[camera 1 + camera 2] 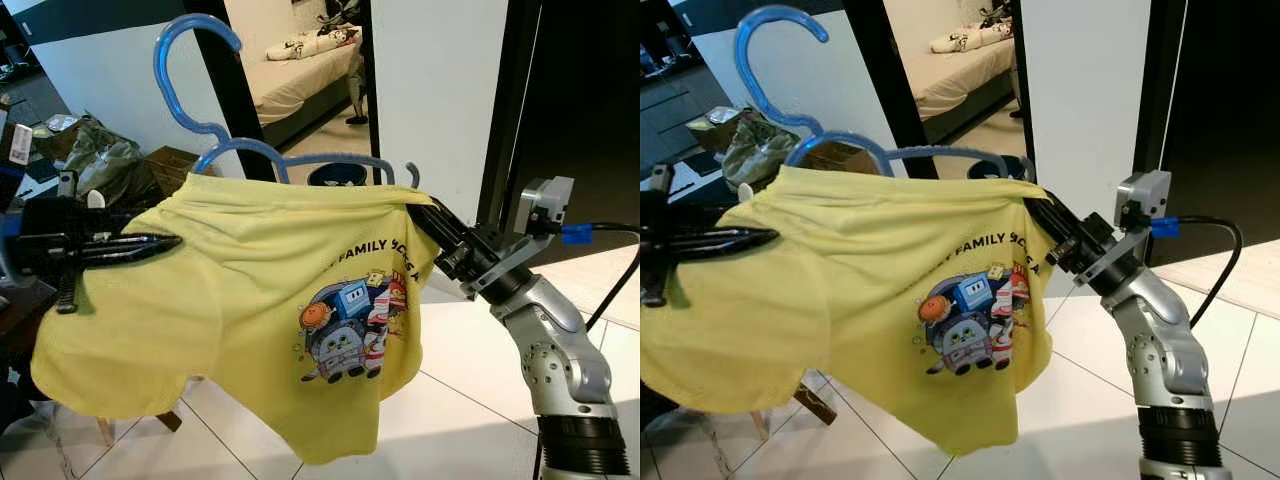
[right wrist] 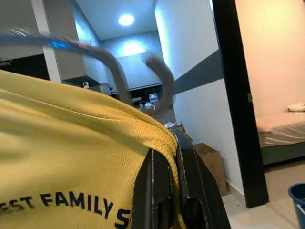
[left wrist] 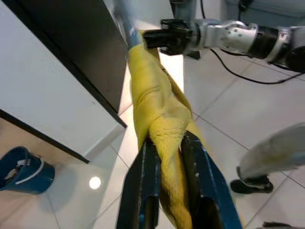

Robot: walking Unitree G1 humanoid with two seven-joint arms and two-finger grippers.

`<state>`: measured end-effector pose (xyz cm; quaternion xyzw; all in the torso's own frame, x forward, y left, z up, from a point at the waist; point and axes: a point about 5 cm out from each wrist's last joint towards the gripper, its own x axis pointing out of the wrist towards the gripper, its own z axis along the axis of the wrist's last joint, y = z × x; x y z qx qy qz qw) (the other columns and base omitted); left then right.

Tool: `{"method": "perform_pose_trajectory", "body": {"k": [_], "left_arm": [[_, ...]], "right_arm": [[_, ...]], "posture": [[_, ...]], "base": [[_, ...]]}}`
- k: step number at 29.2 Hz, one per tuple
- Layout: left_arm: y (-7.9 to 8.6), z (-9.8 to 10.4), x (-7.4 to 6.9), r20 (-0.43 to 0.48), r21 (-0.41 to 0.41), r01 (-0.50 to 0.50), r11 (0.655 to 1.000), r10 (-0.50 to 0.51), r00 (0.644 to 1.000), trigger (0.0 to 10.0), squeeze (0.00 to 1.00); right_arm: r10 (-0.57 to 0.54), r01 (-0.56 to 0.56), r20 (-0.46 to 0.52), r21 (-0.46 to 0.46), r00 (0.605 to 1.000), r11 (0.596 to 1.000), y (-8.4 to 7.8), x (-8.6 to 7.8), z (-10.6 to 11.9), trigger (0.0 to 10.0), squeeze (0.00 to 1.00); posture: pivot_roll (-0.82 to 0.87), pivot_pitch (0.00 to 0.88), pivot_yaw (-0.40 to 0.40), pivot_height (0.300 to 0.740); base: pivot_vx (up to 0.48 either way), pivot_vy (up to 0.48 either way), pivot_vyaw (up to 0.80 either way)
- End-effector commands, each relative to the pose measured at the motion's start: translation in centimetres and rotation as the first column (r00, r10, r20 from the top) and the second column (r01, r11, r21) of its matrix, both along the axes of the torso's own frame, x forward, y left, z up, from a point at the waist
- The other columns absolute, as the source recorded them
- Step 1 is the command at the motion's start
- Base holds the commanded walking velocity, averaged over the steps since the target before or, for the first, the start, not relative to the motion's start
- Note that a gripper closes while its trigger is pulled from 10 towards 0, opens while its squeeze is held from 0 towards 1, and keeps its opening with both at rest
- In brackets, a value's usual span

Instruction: Hang hanger

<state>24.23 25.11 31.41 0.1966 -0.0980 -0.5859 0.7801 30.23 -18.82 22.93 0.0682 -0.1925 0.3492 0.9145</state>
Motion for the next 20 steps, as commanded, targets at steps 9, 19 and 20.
{"method": "perform_pose_trajectory", "body": {"k": [9,19,20], "left_arm": [[1.5,0.4,-1.4,-0.091,0.074,0.026,0.997,-0.020,0.996,10.0,0.00],[1.7,0.0,-1.4,-0.132,0.122,0.037,0.992,-0.021,0.991,10.0,0.00],[1.5,0.0,-1.3,-0.122,0.110,0.032,0.993,-0.018,0.992,10.0,0.00]], "right_arm": [[-0.064,0.063,-0.004,-0.099,0.998,0.993,-2.7,0.1,0.0,0.0,0.00],[-0.044,0.045,0.012,-0.190,0.999,0.981,-3.3,0.1,0.5,0.0,0.00],[-0.034,0.036,0.014,-0.190,0.999,0.981,-3.1,0.0,0.5,0.0,0.00]], "posture": [[-0.03,0.000,0.162,0.740],[-0.02,0.000,0.158,0.740],[-0.02,0.000,0.158,0.740]], "base": [[0.000,0.000,0.00],[0.000,0.000,0.00],[0.000,0.000,0.00]]}}
